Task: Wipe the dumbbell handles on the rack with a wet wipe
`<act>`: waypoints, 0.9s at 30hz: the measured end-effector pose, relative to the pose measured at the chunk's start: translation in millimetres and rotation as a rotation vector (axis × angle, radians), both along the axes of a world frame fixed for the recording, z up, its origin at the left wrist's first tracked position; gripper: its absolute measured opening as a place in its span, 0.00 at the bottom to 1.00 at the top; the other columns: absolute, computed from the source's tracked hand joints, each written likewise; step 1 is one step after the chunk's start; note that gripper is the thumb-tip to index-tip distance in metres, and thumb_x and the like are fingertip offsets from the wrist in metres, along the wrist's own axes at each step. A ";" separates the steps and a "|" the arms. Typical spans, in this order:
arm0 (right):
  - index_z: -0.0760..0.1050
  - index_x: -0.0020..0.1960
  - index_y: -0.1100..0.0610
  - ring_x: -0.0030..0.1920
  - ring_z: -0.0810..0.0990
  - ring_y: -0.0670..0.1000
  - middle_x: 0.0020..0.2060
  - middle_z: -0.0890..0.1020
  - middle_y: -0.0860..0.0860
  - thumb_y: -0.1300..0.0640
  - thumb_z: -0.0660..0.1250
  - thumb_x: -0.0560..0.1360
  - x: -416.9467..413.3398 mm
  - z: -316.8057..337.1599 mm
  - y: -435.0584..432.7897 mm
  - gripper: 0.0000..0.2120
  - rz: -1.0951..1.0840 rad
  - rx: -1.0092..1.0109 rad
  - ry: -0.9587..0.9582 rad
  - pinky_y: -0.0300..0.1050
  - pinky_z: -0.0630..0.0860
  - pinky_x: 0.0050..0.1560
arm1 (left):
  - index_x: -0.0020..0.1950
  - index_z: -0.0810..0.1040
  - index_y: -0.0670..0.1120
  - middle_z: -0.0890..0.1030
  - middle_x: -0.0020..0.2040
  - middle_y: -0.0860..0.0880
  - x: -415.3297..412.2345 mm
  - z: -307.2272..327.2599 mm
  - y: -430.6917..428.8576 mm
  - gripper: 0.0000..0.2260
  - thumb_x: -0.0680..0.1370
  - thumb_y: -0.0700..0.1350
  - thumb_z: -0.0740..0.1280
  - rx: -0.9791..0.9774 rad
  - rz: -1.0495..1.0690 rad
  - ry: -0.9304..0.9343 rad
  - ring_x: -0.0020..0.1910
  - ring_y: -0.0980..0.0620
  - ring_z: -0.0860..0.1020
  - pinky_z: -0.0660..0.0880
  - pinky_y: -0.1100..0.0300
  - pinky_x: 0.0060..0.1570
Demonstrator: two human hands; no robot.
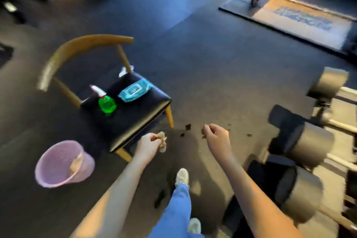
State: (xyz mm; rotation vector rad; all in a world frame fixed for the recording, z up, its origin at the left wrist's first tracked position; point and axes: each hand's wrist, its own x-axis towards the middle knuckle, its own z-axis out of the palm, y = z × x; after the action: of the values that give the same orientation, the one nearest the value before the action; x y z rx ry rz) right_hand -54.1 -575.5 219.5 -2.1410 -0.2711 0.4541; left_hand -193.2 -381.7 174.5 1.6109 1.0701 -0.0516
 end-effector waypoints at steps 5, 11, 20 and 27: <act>0.75 0.32 0.58 0.33 0.74 0.50 0.30 0.78 0.54 0.53 0.62 0.78 -89.1 -8.5 66.6 0.17 0.284 -0.039 0.152 0.47 0.69 0.36 | 0.39 0.82 0.49 0.84 0.40 0.48 -113.5 14.2 31.4 0.02 0.71 0.44 0.69 0.000 0.293 0.033 0.44 0.46 0.82 0.78 0.49 0.52; 0.75 0.34 0.53 0.34 0.79 0.54 0.32 0.80 0.54 0.50 0.61 0.78 -159.9 -1.3 165.8 0.15 0.471 -0.042 0.206 0.49 0.75 0.36 | 0.48 0.81 0.42 0.82 0.45 0.43 -207.4 10.8 118.7 0.05 0.75 0.41 0.68 0.020 0.613 -0.032 0.47 0.42 0.81 0.79 0.44 0.52; 0.79 0.41 0.57 0.40 0.79 0.49 0.36 0.81 0.49 0.54 0.62 0.79 -275.7 -31.9 350.8 0.12 0.521 -0.042 0.260 0.46 0.75 0.45 | 0.55 0.80 0.39 0.81 0.51 0.41 -331.1 -37.7 294.6 0.13 0.80 0.47 0.63 0.095 0.724 0.282 0.49 0.41 0.78 0.73 0.55 0.47; 0.79 0.39 0.57 0.39 0.79 0.51 0.38 0.83 0.54 0.54 0.62 0.78 -308.1 -40.3 464.5 0.12 0.377 0.000 0.294 0.52 0.77 0.48 | 0.59 0.77 0.42 0.79 0.56 0.40 -352.7 -65.0 423.6 0.13 0.78 0.46 0.66 -0.126 0.568 0.274 0.56 0.39 0.78 0.74 0.46 0.61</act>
State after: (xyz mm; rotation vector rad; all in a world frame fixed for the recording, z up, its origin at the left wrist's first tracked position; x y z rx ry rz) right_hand -362.1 -111.0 179.2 -1.9910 -0.5080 0.9751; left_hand -545.9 42.0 109.5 1.1598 1.6705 0.0411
